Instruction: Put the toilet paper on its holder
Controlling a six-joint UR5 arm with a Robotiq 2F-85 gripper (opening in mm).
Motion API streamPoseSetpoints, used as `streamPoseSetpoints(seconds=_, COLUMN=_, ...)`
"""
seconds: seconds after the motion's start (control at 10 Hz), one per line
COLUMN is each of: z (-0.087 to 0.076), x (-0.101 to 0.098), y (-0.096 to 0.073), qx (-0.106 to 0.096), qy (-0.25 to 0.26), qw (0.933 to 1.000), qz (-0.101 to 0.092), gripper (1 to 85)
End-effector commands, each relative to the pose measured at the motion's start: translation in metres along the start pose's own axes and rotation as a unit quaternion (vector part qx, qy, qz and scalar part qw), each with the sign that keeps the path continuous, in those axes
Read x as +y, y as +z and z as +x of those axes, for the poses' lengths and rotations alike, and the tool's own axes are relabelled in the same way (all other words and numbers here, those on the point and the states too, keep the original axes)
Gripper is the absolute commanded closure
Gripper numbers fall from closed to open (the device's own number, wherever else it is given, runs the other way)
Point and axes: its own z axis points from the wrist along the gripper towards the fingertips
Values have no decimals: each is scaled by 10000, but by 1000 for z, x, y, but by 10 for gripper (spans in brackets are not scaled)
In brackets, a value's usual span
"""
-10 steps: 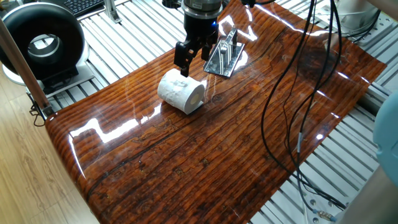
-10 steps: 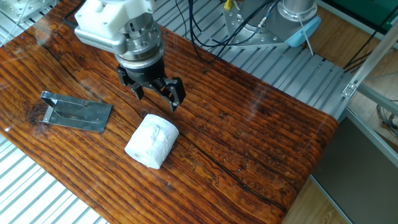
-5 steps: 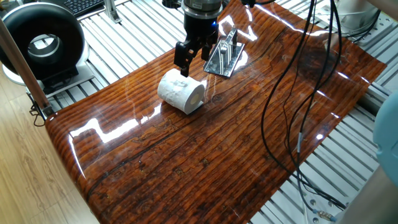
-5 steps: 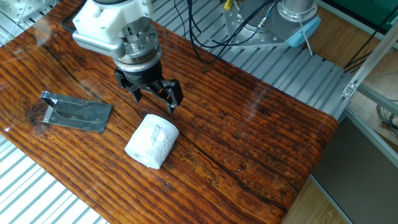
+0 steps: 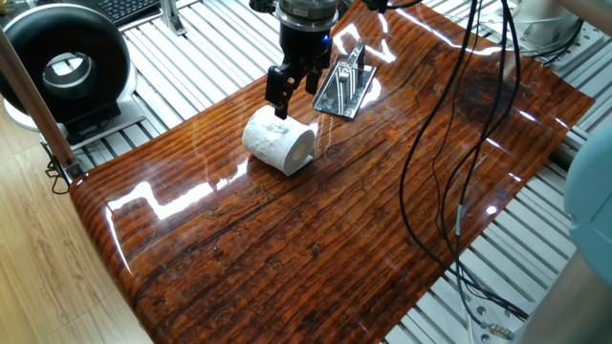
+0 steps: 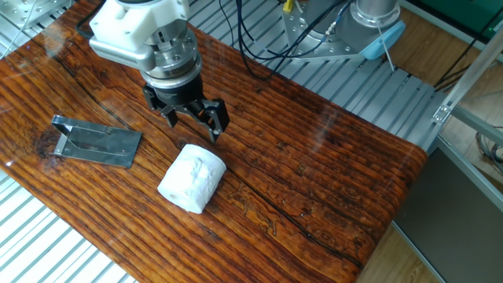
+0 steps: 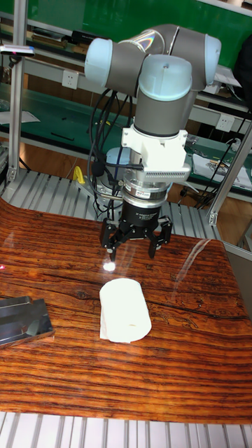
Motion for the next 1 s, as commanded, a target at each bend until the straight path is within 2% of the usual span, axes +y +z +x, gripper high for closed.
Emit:
streamPoseSetpoints(seconds=0.0, z=2, x=1, y=-2, qx=15, qy=-33, qw=10000, qz=-64, gripper=57)
streamPoseSetpoints(seconds=0.4, z=4, x=-5, y=-1, qx=70, qy=-169, qw=9998, qz=88, gripper=63)
streamPoseSetpoints(seconds=0.7, z=6, x=-2, y=3, qx=74, qy=-93, qw=9999, qz=16, gripper=80)
streamPoseSetpoints(seconds=0.8, z=9, x=1, y=3, qx=86, qy=-71, qw=9999, qz=-66, gripper=80)
streamPoseSetpoints(seconds=0.9, z=11, x=-1, y=5, qx=113, qy=-55, qw=9999, qz=-49, gripper=87)
